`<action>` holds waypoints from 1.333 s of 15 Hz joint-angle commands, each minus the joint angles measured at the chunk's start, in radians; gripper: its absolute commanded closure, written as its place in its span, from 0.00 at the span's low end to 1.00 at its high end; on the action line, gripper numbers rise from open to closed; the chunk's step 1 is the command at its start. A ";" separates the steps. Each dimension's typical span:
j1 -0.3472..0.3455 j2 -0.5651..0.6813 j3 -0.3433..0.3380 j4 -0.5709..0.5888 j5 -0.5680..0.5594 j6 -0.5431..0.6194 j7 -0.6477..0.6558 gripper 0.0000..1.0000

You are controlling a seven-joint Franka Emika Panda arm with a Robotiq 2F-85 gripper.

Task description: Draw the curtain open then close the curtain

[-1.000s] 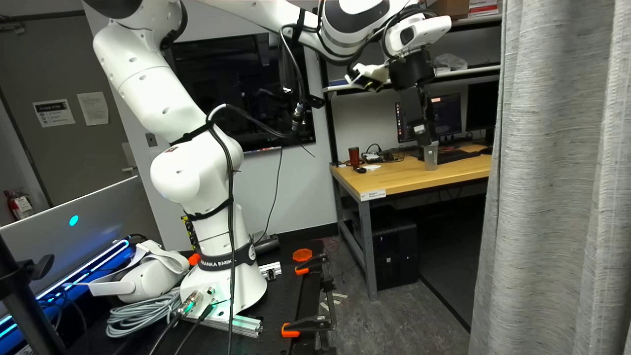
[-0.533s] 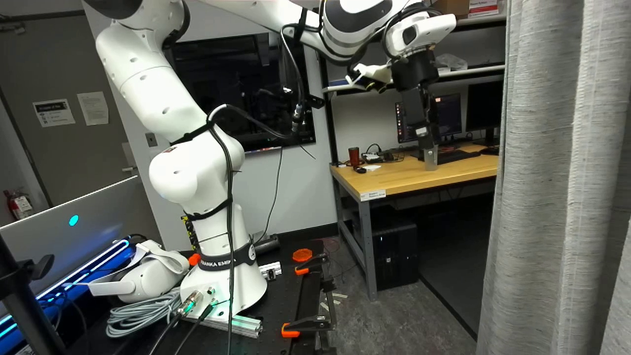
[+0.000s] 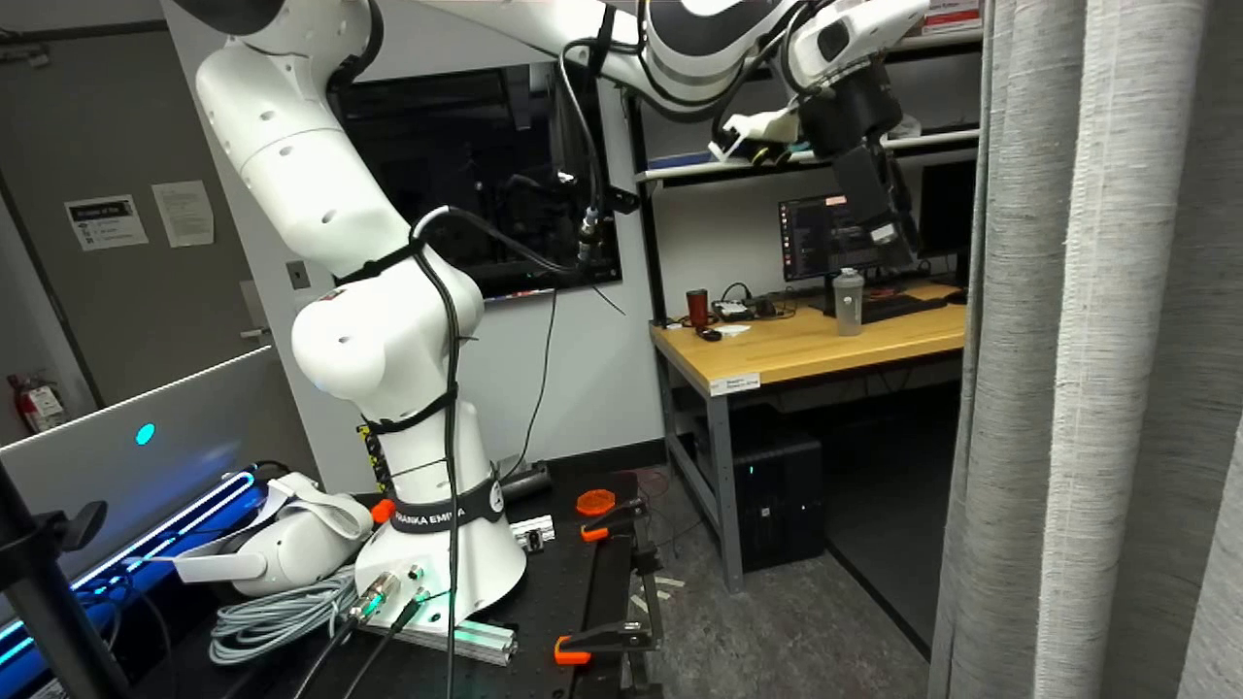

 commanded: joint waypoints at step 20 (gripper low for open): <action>-0.094 0.157 0.029 0.316 -0.148 0.449 0.124 0.00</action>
